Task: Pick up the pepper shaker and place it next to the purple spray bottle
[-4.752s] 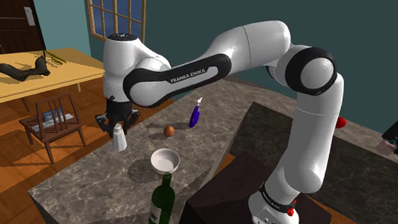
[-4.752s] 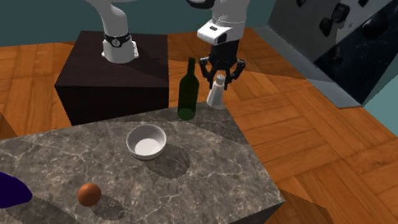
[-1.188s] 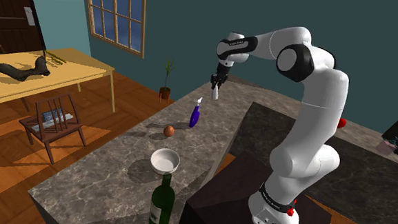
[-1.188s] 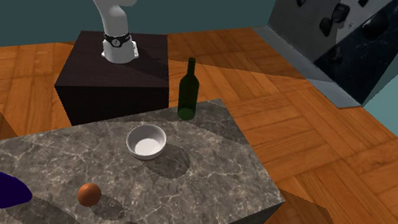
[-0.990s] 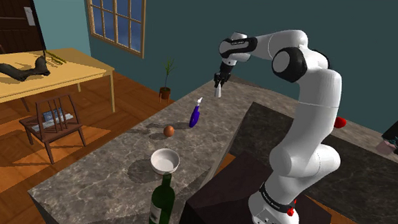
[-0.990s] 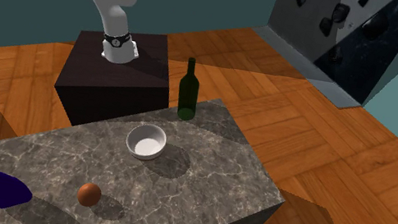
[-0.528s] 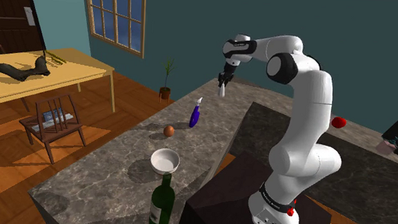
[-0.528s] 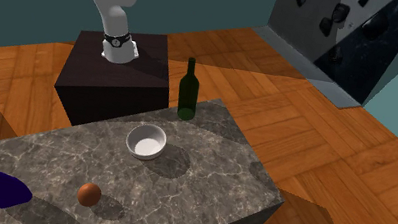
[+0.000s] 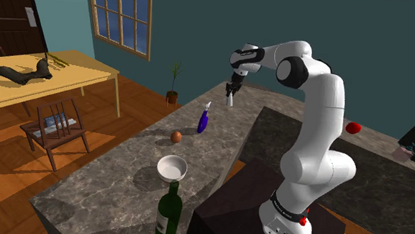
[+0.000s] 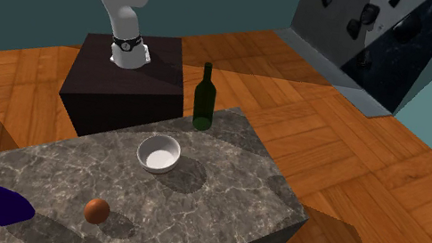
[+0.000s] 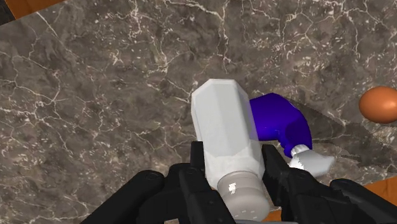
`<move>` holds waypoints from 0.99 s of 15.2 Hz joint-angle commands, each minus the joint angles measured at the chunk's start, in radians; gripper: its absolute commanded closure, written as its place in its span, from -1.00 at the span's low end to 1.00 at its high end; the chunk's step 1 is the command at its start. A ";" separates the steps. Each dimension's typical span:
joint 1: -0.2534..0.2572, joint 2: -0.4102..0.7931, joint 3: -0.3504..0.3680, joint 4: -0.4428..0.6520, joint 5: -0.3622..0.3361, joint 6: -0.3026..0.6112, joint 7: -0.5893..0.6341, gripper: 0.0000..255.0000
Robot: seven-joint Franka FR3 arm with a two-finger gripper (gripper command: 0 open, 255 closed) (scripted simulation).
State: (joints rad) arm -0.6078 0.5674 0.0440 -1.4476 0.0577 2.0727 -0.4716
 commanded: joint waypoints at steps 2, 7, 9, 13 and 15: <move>0.001 0.017 0.000 -0.013 0.000 0.030 -0.001 1.00; 0.001 0.044 0.000 -0.037 0.001 0.082 -0.004 1.00; 0.001 0.056 0.000 -0.046 0.001 0.102 -0.006 1.00; 0.001 0.082 0.000 -0.059 0.002 0.141 -0.008 1.00; 0.002 0.096 0.000 -0.064 0.002 0.160 -0.010 1.00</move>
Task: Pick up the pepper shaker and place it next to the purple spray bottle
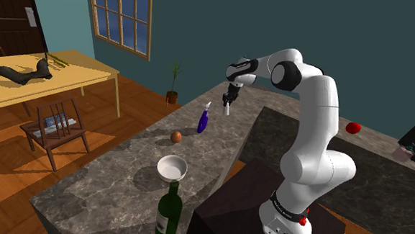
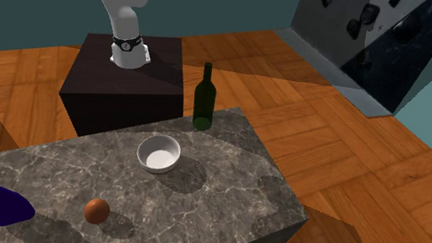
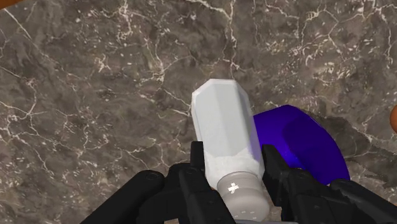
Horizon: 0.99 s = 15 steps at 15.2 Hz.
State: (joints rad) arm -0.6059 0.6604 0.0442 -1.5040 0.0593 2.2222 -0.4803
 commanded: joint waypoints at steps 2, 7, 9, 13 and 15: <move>0.000 0.017 0.000 -0.012 0.001 0.030 -0.002 1.00; 0.000 0.057 0.000 -0.017 0.001 0.074 -0.005 1.00; 0.000 0.074 0.000 -0.018 0.001 0.091 -0.007 1.00; 0.001 0.108 0.000 -0.016 0.002 0.124 -0.009 1.00; 0.001 0.127 0.000 -0.014 0.002 0.140 -0.010 1.00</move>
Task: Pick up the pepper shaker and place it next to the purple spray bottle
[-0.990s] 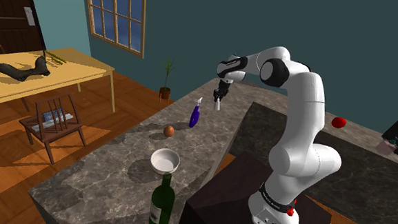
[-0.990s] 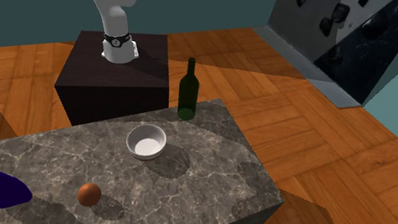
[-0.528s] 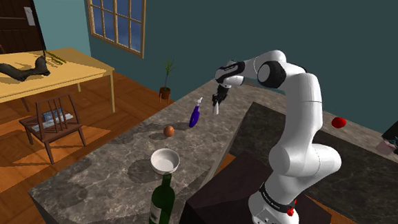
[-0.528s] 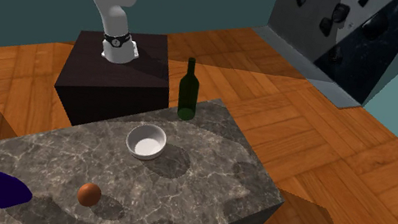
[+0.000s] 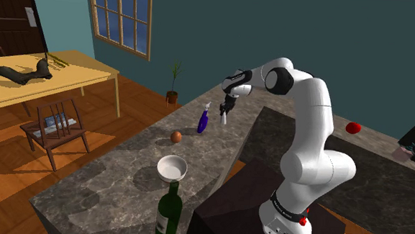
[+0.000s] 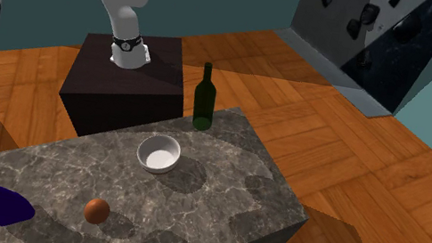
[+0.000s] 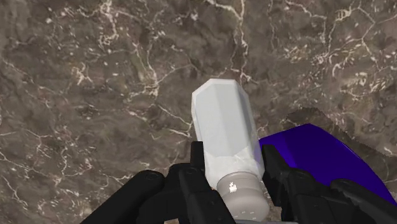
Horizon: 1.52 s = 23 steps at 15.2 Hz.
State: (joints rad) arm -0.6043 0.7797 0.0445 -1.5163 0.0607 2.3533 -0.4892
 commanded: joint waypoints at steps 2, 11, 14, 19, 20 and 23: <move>-0.001 0.026 0.000 0.002 0.000 0.025 -0.003 1.00; 0.000 0.117 0.000 0.030 0.001 0.088 -0.008 1.00; 0.001 0.150 0.000 0.044 0.001 0.106 -0.009 1.00; 0.001 0.180 0.000 0.059 0.001 0.121 -0.011 1.00; 0.001 0.180 0.000 0.059 0.001 0.121 -0.011 1.00; 0.001 0.180 0.000 0.059 0.001 0.121 -0.011 1.00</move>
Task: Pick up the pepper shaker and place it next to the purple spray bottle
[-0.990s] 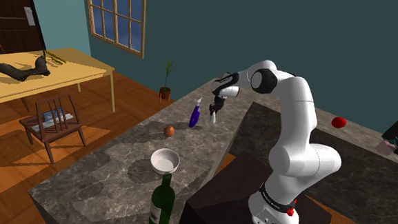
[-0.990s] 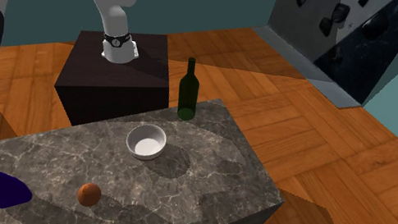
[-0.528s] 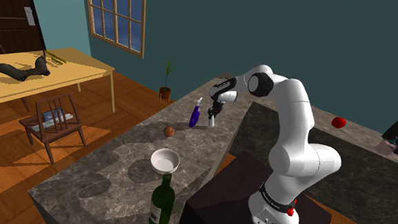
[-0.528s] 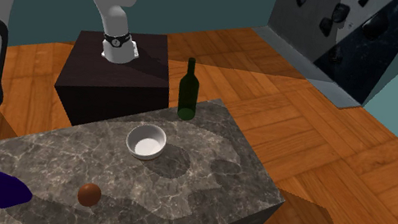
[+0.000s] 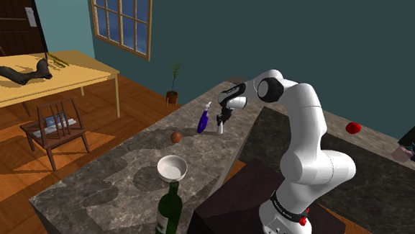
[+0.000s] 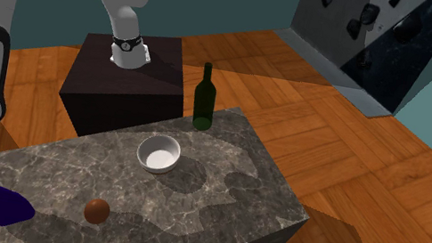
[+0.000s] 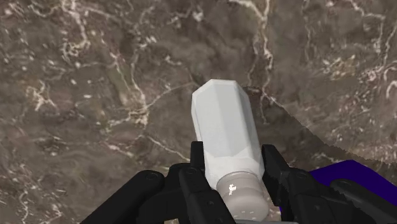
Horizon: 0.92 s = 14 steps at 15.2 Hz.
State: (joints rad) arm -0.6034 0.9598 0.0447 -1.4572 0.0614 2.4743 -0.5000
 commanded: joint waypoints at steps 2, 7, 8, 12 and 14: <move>0.000 0.000 0.000 0.000 0.000 0.000 0.000 -1.00; 0.000 0.000 0.000 0.000 0.000 0.000 0.000 -1.00; -0.002 -0.030 0.000 -0.018 0.000 -0.012 0.000 -1.00; -0.007 -0.111 0.000 -0.059 0.001 -0.052 -0.001 -1.00; -0.007 -0.111 0.000 -0.059 0.001 -0.052 -0.001 -1.00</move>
State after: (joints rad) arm -0.6103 0.8522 0.0449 -1.5149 0.0623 2.4251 -0.5015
